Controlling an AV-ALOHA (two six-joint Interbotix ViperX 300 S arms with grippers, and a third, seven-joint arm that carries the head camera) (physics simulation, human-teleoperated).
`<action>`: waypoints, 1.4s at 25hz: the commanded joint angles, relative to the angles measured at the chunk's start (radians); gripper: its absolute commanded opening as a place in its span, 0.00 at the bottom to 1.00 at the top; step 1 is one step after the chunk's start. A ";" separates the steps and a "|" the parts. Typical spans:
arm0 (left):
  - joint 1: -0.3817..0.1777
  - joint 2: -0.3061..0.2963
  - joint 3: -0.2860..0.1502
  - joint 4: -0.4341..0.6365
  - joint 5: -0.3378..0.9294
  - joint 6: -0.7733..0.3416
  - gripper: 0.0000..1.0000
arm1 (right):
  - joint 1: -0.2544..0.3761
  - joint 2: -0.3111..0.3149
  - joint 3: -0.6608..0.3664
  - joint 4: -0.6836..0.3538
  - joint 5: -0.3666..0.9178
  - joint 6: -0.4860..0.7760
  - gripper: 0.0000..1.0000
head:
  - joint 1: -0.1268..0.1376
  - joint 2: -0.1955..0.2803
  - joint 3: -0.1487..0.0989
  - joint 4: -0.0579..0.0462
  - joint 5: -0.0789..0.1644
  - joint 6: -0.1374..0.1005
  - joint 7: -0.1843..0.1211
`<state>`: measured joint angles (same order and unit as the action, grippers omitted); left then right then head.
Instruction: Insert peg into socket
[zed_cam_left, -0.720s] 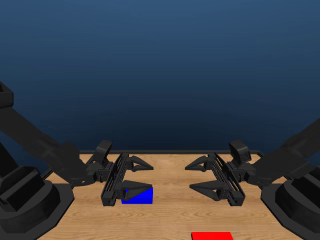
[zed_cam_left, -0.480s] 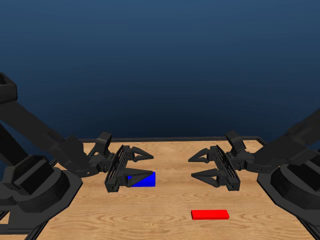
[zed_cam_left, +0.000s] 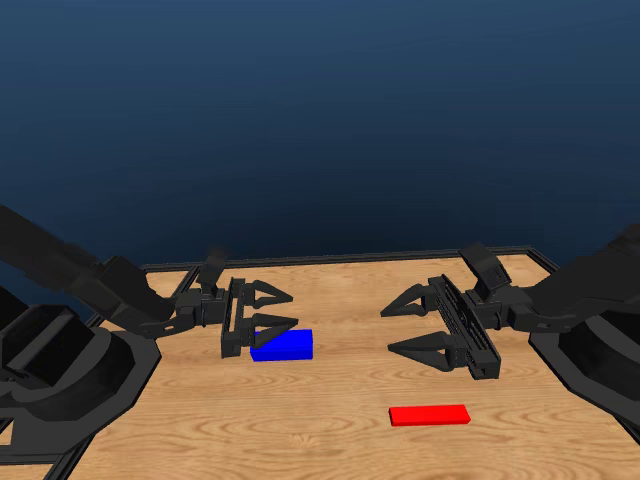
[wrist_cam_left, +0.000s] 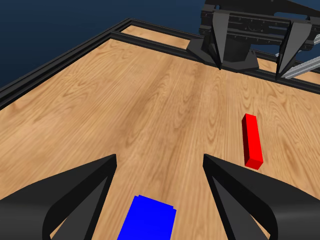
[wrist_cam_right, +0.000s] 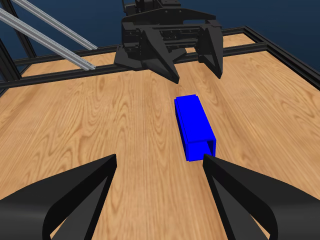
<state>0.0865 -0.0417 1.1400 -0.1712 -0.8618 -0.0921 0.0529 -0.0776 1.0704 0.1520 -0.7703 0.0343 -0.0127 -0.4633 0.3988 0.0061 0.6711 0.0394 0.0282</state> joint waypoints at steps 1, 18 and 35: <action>0.080 -0.013 0.008 0.041 0.144 -0.051 1.00 | -0.004 -0.009 -0.026 -0.012 -0.010 0.002 1.00 | -0.015 0.083 -0.052 0.004 -0.014 0.028 0.013; 0.136 0.277 -0.009 0.139 0.320 -0.044 0.00 | -0.039 0.068 -0.004 -0.017 -0.034 0.099 1.00 | -0.004 0.284 -0.187 0.017 0.025 0.074 -0.022; -0.118 -0.055 -0.092 0.123 0.209 -0.129 0.00 | 0.319 0.219 0.107 0.198 0.006 0.315 1.00 | -0.066 0.144 -0.099 -0.012 0.036 0.023 -0.092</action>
<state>-0.0086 -0.0875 1.0785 -0.0469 -0.6177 -0.2139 0.3079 0.1345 1.1843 0.3243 -0.7163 0.3271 -0.0562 -0.2895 0.2970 -0.0019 0.7133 0.0701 -0.0614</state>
